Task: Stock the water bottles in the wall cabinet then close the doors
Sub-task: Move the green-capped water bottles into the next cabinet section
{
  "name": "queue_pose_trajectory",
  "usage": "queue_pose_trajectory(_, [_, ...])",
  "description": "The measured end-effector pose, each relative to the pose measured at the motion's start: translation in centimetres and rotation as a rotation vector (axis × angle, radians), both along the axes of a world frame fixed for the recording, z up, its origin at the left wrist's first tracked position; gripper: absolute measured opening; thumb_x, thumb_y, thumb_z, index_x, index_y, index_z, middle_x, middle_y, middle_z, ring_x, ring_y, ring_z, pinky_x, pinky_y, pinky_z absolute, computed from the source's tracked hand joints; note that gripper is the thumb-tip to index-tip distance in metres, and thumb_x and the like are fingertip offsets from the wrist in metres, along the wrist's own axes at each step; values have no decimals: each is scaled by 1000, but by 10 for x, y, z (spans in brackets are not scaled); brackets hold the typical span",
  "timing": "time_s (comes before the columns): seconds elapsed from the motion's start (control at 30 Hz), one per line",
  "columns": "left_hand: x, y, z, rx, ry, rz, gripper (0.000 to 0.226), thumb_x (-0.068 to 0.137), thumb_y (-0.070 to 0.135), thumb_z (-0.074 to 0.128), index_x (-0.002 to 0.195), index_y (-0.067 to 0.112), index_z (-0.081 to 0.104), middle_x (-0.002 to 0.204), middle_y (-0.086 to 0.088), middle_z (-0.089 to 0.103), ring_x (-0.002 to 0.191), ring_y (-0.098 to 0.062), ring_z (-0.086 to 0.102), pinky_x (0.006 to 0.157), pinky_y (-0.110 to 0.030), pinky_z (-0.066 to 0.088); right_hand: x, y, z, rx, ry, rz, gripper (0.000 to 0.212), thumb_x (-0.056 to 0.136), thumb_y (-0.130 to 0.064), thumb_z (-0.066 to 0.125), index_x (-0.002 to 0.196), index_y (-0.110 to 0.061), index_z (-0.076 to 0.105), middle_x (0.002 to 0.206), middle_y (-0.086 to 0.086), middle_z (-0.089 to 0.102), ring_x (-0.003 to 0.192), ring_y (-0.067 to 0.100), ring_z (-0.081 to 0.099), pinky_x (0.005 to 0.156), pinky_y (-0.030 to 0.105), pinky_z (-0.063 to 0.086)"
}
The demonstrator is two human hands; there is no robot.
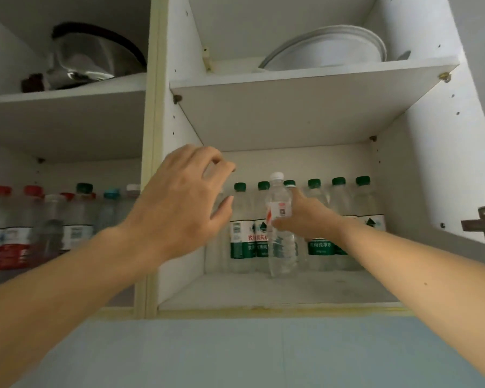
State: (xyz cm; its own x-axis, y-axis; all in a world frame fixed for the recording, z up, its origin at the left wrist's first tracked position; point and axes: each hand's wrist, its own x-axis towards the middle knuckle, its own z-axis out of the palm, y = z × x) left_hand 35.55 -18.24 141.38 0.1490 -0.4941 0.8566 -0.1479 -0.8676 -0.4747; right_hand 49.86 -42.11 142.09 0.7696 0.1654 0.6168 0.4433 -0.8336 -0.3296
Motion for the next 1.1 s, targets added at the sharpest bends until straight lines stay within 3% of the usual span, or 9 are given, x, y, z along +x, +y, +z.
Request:
queue_pose_trajectory(0.17, [25, 42, -22, -86, -24, 45, 52, 94, 34, 50, 135, 4, 58, 144, -19, 47, 141, -36, 37, 119, -50, 27, 19, 20, -11, 263, 166, -15, 93, 86, -34, 77, 152, -28, 12, 105, 4, 55, 84, 27, 67, 48, 36, 60])
queue_pose_trajectory(0.27, [45, 56, -35, -108, -71, -72, 47, 92, 23, 51, 134, 2, 58, 146, -19, 46, 146, -36, 33, 122, -53, 24, 27, 27, -15, 356, 187, 9, 90, 84, -31, 80, 148, -29, 17, 106, 5, 56, 89, 28, 64, 47, 36, 56])
queue_pose_trajectory(0.5, [60, 60, -41, -232, -131, -368, 45, 92, 13, 49, 136, 6, 51, 152, -12, 39, 150, -25, 26, 124, -41, 23, 24, 52, -11, 345, 266, 48, 56, 83, -34, 82, 122, -18, 44, 111, 7, 61, 92, 30, 66, 69, 47, 64])
queue_pose_trajectory(0.63, [61, 61, -45, -281, -141, -429, 43, 91, 7, 49, 134, 5, 53, 150, -13, 41, 148, -25, 29, 124, -34, 21, 20, 74, -11, 368, 328, 102, 55, 82, -31, 83, 126, -17, 53, 118, 12, 64, 106, 37, 66, 84, 55, 61])
queue_pose_trajectory(0.8, [61, 61, -46, -394, -151, -477, 44, 96, 8, 44, 140, 6, 48, 154, -12, 36, 148, -24, 28, 123, -38, 26, 11, 97, -2, 372, 467, 218, 40, 86, -17, 80, 120, -16, 59, 118, 15, 68, 106, 38, 69, 87, 58, 59])
queue_pose_trajectory(0.93, [62, 61, -49, -474, -135, -535, 45, 99, 12, 41, 144, 9, 44, 156, -8, 34, 146, -18, 30, 121, -25, 24, 3, 112, 0, 352, 505, 297, 44, 87, -11, 78, 125, -15, 58, 122, 14, 68, 112, 39, 67, 93, 61, 56])
queue_pose_trajectory(1.03, [62, 60, -50, -473, -128, -533, 44, 98, 12, 42, 142, 9, 45, 156, -8, 33, 146, -18, 30, 120, -22, 22, 3, 126, -6, 331, 425, 266, 40, 86, -19, 80, 120, -16, 60, 110, 9, 70, 98, 30, 71, 85, 52, 61])
queue_pose_trajectory(1.1, [62, 59, -51, -465, -128, -526, 42, 98, 12, 41, 140, 8, 46, 156, -9, 33, 147, -20, 29, 121, -28, 25, 4, 133, -11, 332, 378, 269, 34, 85, -23, 82, 112, -17, 64, 97, 6, 69, 82, 24, 70, 80, 49, 63])
